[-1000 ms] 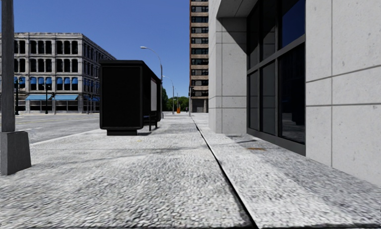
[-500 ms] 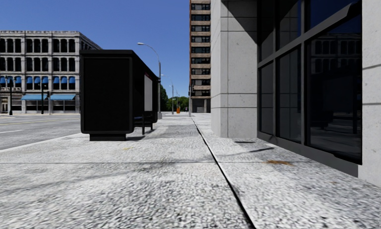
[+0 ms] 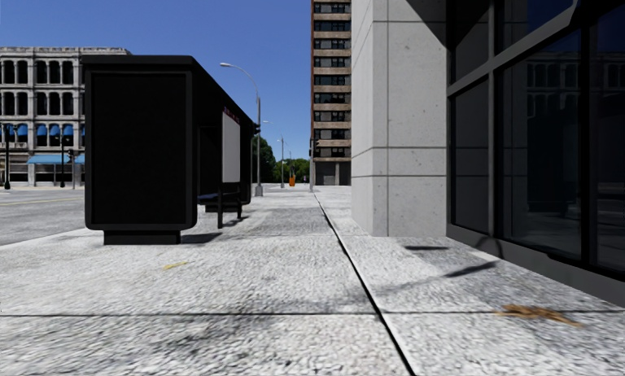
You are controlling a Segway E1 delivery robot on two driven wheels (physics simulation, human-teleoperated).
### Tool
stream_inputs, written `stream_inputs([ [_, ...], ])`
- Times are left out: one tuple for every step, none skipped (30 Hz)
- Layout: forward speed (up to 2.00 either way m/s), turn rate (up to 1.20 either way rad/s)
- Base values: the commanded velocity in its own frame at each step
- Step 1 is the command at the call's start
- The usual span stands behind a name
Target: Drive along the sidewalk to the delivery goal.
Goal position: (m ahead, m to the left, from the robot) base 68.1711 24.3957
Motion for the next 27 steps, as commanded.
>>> stream_inputs([
  [2.00,0.00],
  [2.00,0.00],
  [2.00,0.00],
  [2.00,0.00],
  [2.00,0.00],
  [2.00,0.00],
  [2.00,0.00],
  [2.00,0.00],
  [2.00,0.00],
  [2.00,0.00],
  [2.00,0.00],
  [2.00,0.00],
  [2.00,0.00],
  [2.00,0.00],
  [2.00,0.00],
  [2.00,0.00],
  [2.00,0.00],
  [2.00,0.00],
  [2.00,0.00],
  [2.00,0.00],
  [2.00,0.00],
  [2.00,0.00],
  [2.00,0.00],
  [2.00,0.00],
  [2.00,0.00],
  [2.00,0.00],
  [2.00,0.00],
])
